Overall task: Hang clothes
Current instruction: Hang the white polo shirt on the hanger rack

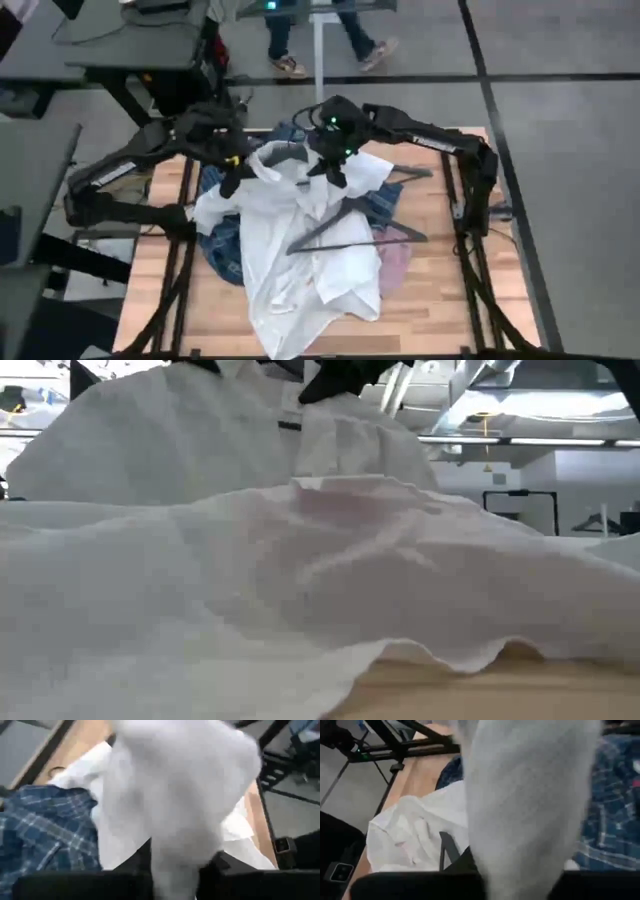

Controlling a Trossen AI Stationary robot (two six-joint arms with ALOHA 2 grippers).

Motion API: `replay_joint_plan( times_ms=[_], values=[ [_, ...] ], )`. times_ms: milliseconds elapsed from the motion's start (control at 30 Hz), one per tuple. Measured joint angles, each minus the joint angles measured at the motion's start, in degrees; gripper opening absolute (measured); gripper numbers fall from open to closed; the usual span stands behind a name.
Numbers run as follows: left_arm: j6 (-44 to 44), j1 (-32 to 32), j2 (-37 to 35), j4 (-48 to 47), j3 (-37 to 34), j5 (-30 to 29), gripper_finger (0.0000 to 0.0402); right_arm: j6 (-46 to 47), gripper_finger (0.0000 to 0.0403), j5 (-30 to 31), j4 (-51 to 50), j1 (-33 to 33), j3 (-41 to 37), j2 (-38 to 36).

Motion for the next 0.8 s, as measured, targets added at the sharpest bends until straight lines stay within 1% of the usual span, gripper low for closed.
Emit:
replay_joint_plan(
  times_ms=[133, 233, 333, 433, 567, 600, 733, 800],
  values=[
    [-2.4, 0.7, -1.0, -0.28, -0.02, -0.09, 0.006, -1.24, 0.0017, -0.18, -1.64, -1.85, 2.63, -0.21],
    [-2.36, 1.33, -0.81, -0.16, -0.04, 0.02, 0.006, -2.99, 0.0017, -0.18, -3.19, -3.19, 5.0, -0.25],
    [-2.79, 2.02, -0.21, 2.18, 0.33, -1.6, 0.006, -3.66, 0.0017, -0.17, -4.31, -4.82, 7.0, -0.25],
    [-1.05, 3.05, -0.04, 3.4, 3.13, -5.83, 0.006, -4.1, 0.0017, -0.24, -4.58, -6.77, 9.3, -0.25],
    [4.43, 3.58, 0.89, 5.28, 8.59, -20.0, 0.0062, -6.16, 0.0018, -0.2, -4.32, -9.74, 12.88, -0.25],
    [5.65, 3.73, 1.24, 5.54, 9.72, -22.13, 0.0062, -6.72, 0.0018, -0.26, -4.47, -10.39, 13.63, -0.25],
    [7.14, 4.93, 4.84, 6.02, 16.15, -23.47, 0.0063, -6.94, 0.002, -1.47, -4.39, -13.35, 16.38, -0.2],
    [7.09, 5.82, 7.32, 4.51, 19.97, -23.68, 0.0063, -7.63, 0.0021, -1.84, -4.58, -14.76, 17.64, -0.2]
  ],
)
